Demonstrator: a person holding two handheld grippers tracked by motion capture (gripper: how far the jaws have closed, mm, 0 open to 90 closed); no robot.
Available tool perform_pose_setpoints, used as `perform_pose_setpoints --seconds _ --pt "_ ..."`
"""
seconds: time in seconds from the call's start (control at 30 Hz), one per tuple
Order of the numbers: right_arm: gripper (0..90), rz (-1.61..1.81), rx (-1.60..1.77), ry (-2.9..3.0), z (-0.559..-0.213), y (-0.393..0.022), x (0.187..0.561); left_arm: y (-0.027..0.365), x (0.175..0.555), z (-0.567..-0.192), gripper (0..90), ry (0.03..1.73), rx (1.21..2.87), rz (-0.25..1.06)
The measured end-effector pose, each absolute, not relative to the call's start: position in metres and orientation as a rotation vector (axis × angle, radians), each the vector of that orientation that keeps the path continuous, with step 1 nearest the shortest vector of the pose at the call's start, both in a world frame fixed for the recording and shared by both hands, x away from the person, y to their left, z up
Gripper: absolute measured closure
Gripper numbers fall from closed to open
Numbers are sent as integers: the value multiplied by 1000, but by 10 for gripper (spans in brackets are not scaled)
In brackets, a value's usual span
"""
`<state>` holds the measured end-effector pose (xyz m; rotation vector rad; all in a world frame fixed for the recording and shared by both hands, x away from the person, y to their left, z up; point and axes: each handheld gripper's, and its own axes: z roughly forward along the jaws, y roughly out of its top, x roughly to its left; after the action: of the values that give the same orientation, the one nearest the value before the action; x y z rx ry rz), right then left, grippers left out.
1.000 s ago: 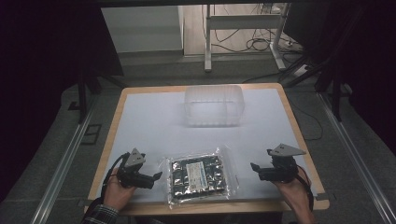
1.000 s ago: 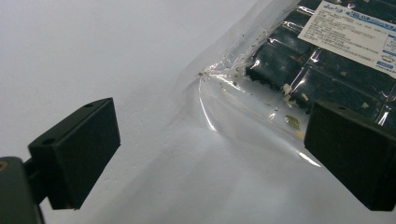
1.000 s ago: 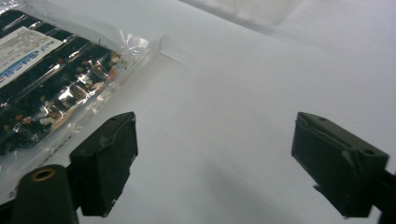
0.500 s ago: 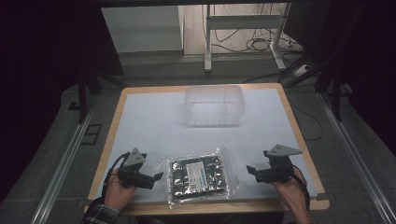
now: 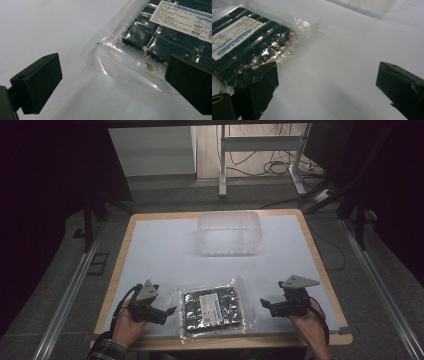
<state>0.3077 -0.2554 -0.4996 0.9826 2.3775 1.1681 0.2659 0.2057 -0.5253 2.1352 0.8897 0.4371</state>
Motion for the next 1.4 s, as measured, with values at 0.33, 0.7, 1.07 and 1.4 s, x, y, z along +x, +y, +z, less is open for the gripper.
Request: perform_pose_setpoints --seconds 0.33,0.7,1.07,1.4 --pt "47 1182 946 2456 -501 -237 305 206 267 -526 7 890 2149 435" --pt "48 1199 934 2539 -508 -220 305 205 267 -528 7 895 2156 434" --pt "51 1151 902 2692 -523 -198 306 203 267 -529 8 901 2167 430" --pt "409 1144 918 2727 -522 -193 307 203 268 -529 8 900 2171 433"
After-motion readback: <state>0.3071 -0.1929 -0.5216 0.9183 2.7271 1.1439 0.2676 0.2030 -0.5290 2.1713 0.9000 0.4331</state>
